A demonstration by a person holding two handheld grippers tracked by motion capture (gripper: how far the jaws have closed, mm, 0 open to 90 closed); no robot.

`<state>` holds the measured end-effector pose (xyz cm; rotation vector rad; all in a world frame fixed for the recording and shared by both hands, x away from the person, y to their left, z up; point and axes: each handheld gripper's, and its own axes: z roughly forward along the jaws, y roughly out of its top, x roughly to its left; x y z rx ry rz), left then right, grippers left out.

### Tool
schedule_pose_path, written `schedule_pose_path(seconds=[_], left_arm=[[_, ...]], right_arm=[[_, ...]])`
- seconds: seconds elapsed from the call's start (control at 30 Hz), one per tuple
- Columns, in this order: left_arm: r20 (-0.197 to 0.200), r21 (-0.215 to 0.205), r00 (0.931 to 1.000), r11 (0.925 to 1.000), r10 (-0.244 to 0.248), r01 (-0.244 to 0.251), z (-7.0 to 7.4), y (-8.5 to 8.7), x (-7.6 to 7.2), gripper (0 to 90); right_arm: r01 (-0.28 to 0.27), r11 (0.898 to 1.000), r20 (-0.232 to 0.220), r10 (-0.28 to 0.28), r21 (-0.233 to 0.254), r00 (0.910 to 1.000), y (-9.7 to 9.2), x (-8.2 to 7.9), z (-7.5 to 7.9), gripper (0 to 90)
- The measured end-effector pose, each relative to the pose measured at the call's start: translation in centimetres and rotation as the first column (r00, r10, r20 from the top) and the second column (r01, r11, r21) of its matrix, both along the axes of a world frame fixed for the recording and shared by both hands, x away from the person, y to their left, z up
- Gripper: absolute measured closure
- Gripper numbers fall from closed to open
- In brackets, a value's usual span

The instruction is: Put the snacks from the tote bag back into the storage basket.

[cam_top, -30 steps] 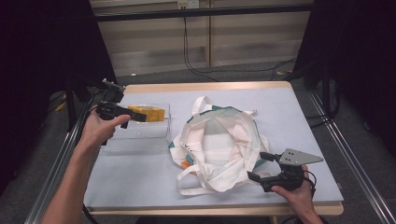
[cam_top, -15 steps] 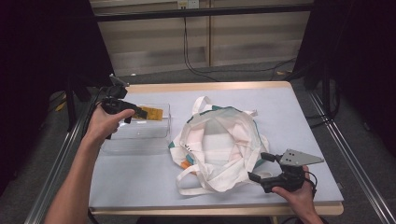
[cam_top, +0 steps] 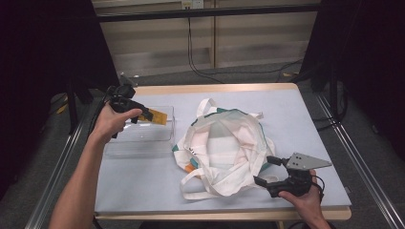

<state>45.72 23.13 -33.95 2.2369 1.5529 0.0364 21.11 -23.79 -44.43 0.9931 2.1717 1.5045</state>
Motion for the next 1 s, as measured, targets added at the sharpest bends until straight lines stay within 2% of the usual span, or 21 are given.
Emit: schedule_pose_path(seconds=[0.13, 0.17, 0.33, 0.5, 0.57, 0.77, 0.93, 0.97, 1.0], left_arm=[[-0.016, 0.017, 0.9999, 0.9999, 0.001, -0.001, -0.3, -0.4, 0.7, 27.5], [-0.031, 0.020, 0.9995, 0.9998, 0.006, -0.005, -0.4, -0.7, 0.9, 27.5], [-0.039, 0.033, 0.9992, 0.9994, 0.011, -0.010, -0.5, -1.2, 1.5, 27.5], [-0.079, 0.063, 0.9968, 0.9980, 0.016, -0.011, -1.1, -1.7, 2.3, 27.5], [-0.092, 0.062, 0.9956, 0.9980, 0.015, -0.010, -1.1, -2.1, 2.7, 27.5], [-0.081, 0.066, 0.9967, 0.9978, 0.012, -0.007, -1.0, -3.2, 3.0, 27.5], [-0.098, 0.079, 0.9951, 0.9969, 0.015, -0.007, -1.4, -3.8, 3.5, 27.5], [-0.100, 0.103, 0.9949, 0.9947, 0.011, -0.001, -1.5, -4.0, 3.6, 27.5], [-0.103, 0.094, 0.9945, 0.9955, 0.021, -0.012, -1.6, -4.2, 3.6, 27.5]], right_arm=[[0.006, 1.000, -0.002, -0.006, 0.001, 1.0000, -0.2, 0.0, 0.0, 13.5], [0.009, 1.000, -0.001, -0.009, 0.002, 1.0000, -0.2, 0.0, 0.0, 13.5], [0.006, 1.000, -0.001, -0.006, 0.001, 1.0000, -0.3, 0.0, 0.0, 13.5], [0.004, 1.000, -0.002, -0.004, 0.003, 1.0000, -0.2, -0.1, 0.0, 13.5], [0.001, 1.000, -0.002, -0.001, 0.004, 1.0000, -0.3, -0.1, 0.0, 13.5], [0.001, 1.000, -0.004, -0.001, 0.003, 1.0000, -0.2, 0.0, 0.0, 13.5], [-0.002, 1.000, -0.004, 0.002, 0.004, 1.0000, -0.2, -0.1, 0.0, 13.5], [-0.004, 1.000, -0.005, 0.004, 0.002, 1.0000, -0.2, -0.1, 0.0, 13.5], [-0.006, 1.000, -0.004, 0.006, 0.000, 1.0000, -0.2, 0.0, 0.0, 13.5]])
